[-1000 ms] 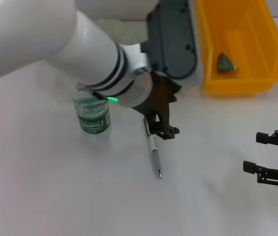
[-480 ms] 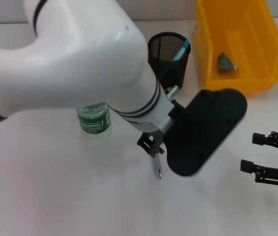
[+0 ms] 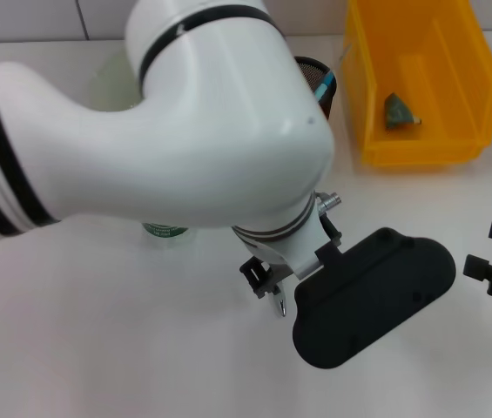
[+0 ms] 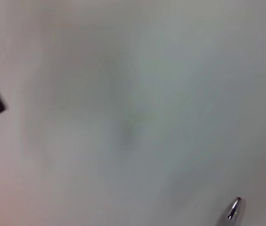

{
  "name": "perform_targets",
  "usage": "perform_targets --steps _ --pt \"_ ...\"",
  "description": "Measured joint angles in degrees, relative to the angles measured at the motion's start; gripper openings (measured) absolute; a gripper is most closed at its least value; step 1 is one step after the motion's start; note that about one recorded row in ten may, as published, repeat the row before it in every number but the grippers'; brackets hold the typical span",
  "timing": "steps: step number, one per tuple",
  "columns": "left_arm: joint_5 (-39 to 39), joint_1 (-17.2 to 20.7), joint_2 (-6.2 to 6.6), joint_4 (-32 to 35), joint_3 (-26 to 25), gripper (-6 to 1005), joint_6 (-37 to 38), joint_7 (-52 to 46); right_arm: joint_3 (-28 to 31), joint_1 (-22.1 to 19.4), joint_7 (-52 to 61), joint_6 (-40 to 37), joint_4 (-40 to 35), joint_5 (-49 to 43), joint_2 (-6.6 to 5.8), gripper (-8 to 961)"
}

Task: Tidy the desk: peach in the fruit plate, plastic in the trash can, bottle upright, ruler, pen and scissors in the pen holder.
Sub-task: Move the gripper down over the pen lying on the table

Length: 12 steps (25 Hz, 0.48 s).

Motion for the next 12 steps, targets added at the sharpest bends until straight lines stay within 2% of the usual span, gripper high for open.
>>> perform_targets --steps 7,12 --pt "-0.7 -4.4 -0.17 -4.0 2.7 699 -0.2 2.3 0.4 -0.7 0.2 0.0 0.5 -0.2 0.13 838" --pt "-1.0 -5.4 -0.17 -5.5 3.6 698 -0.7 4.0 0.3 -0.8 0.2 0.2 0.6 -0.2 0.17 838"
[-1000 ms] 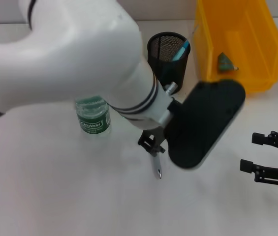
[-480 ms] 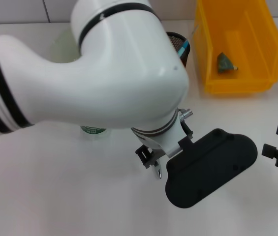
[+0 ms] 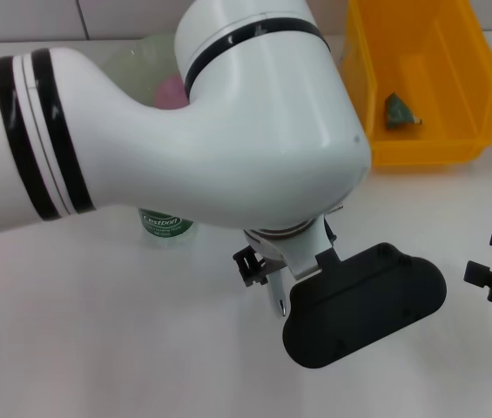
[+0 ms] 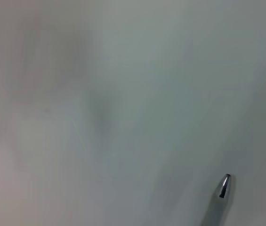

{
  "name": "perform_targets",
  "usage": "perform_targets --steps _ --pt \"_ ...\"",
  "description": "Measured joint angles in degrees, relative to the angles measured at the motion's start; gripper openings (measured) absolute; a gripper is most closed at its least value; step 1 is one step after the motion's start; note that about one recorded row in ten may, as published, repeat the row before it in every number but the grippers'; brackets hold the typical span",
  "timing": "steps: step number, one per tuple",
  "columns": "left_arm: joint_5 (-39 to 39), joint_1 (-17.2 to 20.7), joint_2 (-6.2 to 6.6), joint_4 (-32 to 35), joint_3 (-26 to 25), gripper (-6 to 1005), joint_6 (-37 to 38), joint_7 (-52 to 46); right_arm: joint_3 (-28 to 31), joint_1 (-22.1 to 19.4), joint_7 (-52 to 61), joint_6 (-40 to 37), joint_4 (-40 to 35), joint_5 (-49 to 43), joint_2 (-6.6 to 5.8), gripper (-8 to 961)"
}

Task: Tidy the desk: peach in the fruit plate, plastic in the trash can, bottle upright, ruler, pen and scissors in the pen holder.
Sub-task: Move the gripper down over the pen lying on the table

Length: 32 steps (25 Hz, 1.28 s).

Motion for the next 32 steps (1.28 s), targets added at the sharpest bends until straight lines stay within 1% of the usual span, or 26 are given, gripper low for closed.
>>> perform_targets --steps 5,15,27,32 --pt "-0.4 -1.3 0.0 -2.1 1.8 696 -0.6 1.0 -0.1 0.3 0.0 0.1 0.0 0.0 0.01 837" --pt "-0.4 -2.6 0.0 -4.6 3.1 692 -2.5 1.3 -0.6 0.6 0.0 1.6 0.0 -0.1 0.01 837" --pt "-1.2 -2.7 0.0 -4.9 4.2 688 -2.8 2.7 -0.6 0.9 0.1 1.6 0.2 -0.3 0.0 837" --pt "-1.3 -3.2 0.0 -4.9 6.4 686 -3.1 2.8 -0.6 1.1 0.1 1.6 0.2 -0.7 0.04 836"
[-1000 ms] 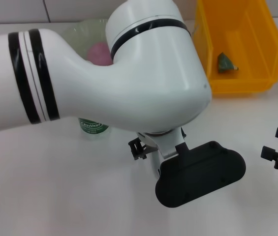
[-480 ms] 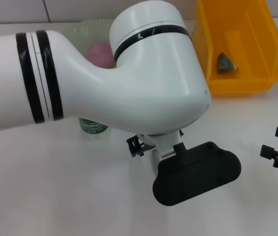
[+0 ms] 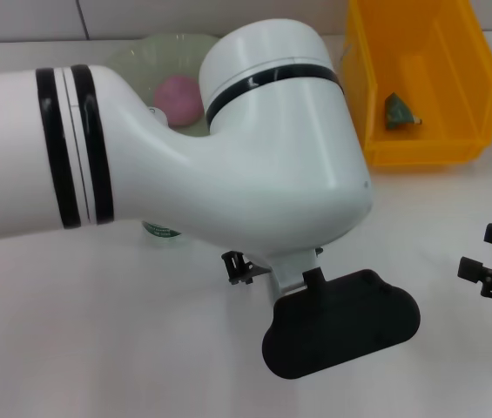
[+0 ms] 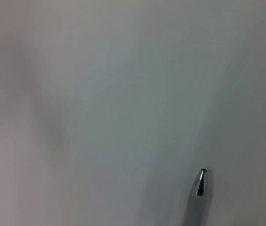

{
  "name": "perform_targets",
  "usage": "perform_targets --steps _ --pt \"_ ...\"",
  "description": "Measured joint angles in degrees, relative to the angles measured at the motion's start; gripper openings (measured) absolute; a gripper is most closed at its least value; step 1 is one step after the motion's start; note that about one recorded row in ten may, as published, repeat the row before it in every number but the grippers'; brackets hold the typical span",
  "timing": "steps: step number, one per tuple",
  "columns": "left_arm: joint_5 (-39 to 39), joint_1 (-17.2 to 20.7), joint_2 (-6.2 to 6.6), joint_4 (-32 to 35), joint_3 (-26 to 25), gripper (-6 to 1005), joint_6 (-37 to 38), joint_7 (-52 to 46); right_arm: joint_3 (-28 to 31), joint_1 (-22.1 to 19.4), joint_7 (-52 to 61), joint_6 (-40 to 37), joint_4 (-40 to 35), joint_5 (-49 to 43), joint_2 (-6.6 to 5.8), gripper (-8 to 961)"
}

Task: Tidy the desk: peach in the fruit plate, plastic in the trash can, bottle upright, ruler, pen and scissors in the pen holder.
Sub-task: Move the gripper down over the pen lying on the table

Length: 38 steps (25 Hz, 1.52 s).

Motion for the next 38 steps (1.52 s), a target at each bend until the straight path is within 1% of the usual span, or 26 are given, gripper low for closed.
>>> perform_targets --steps 6,15,26,31,38 --pt "-1.0 -1.1 0.0 0.0 1.0 647 0.1 0.6 0.0 0.3 0.0 0.0 0.5 -0.2 0.04 836" --pt "-2.3 -1.8 -0.09 0.9 2.3 647 -0.2 1.9 0.0 0.5 0.0 0.1 0.5 -0.2 0.05 836" --pt "-2.7 -2.2 -0.09 -0.2 3.9 648 -1.6 3.1 -0.1 1.6 0.0 0.8 1.2 -1.0 0.06 835" --pt "-2.7 -2.5 -0.09 -0.8 4.7 532 -2.0 3.0 -0.1 1.8 0.0 0.9 1.3 -1.0 0.05 835" --pt "-3.5 -2.8 -0.09 -1.3 6.1 526 -3.2 3.0 -0.1 2.3 0.0 1.6 1.9 -1.2 0.05 835"
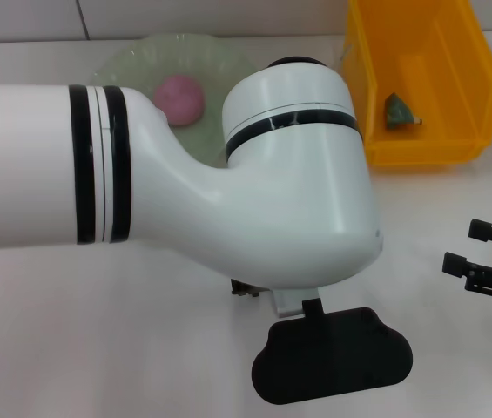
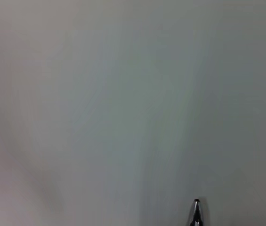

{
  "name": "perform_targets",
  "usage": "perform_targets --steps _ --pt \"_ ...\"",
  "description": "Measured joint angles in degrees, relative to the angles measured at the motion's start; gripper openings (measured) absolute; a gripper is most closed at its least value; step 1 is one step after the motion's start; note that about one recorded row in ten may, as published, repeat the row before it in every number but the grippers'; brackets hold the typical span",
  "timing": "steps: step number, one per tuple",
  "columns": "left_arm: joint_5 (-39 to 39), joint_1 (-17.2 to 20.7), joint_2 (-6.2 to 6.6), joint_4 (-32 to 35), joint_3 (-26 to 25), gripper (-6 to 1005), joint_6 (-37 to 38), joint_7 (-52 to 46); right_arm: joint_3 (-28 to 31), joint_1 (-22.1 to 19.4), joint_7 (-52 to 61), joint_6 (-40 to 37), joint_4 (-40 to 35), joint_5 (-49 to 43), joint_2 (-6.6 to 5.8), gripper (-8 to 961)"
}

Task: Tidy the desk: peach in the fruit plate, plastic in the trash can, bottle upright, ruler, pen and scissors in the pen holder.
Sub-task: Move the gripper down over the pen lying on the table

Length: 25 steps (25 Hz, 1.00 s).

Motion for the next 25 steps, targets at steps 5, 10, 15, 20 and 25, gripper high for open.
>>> perform_targets --steps 5,10,15,20,25 --pt "-0.3 -0.1 0.0 -0.1 0.1 522 -0.3 0.3 0.0 0.8 0.0 0.7 0.6 -0.8 -0.05 835" --pt "-0.6 -0.3 0.0 -0.2 0.1 506 -0.3 0.7 0.0 1.1 0.0 1.3 0.8 -1.4 -0.08 835" --pt "-0.6 -0.3 0.0 -0.4 0.2 440 -0.3 0.7 -0.1 1.3 0.0 1.4 0.8 -1.4 -0.09 834" --pt "-1.3 -0.4 0.0 -1.0 1.1 426 -1.1 0.7 -0.1 1.7 0.0 1.4 0.8 -1.4 -0.09 834" --pt "-1.4 -0.4 0.0 -1.1 1.2 413 -1.3 0.7 -0.1 1.8 0.0 1.4 0.8 -1.4 -0.04 834"
